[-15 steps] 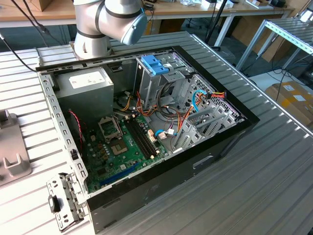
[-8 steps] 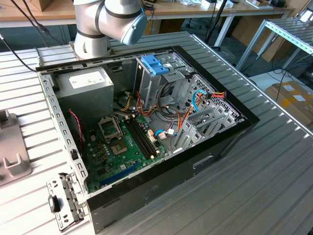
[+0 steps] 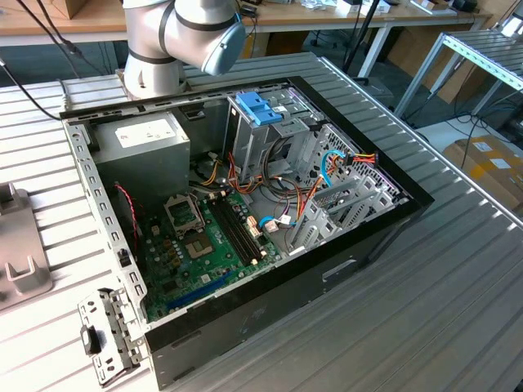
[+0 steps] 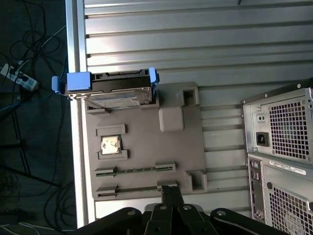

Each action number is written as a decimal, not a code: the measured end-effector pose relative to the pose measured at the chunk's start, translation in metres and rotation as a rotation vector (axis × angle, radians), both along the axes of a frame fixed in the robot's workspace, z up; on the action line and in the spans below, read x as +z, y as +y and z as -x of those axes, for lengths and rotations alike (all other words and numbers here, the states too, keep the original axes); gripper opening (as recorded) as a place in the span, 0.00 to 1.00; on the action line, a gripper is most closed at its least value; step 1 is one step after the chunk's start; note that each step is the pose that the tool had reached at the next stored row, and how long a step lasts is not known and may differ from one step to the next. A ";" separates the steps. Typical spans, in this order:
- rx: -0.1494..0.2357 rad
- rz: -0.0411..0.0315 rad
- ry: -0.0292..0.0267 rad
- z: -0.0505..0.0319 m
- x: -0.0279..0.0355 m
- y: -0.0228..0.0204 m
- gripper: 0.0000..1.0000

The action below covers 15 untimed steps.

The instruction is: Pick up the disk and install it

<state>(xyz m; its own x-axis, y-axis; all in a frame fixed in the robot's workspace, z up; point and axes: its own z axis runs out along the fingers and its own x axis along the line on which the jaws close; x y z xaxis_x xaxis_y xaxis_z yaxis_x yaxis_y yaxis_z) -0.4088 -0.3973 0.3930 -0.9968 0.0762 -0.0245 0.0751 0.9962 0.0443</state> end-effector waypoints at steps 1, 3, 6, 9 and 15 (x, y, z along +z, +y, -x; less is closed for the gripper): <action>0.000 0.0000 0.0000 0.0006 0.0000 0.0002 0.11; 0.000 0.0000 0.0000 0.0017 0.0000 0.0006 0.11; 0.000 0.0000 0.0000 0.0027 0.0000 0.0011 0.11; 0.000 0.0000 0.0000 0.0036 0.0000 0.0015 0.11; 0.000 0.0000 0.0000 0.0058 0.0000 0.0029 0.11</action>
<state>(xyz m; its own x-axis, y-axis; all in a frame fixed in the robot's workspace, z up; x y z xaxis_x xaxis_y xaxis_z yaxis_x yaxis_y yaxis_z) -0.4146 -0.3945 0.3930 -0.9968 0.0762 -0.0244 0.0751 0.9962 0.0443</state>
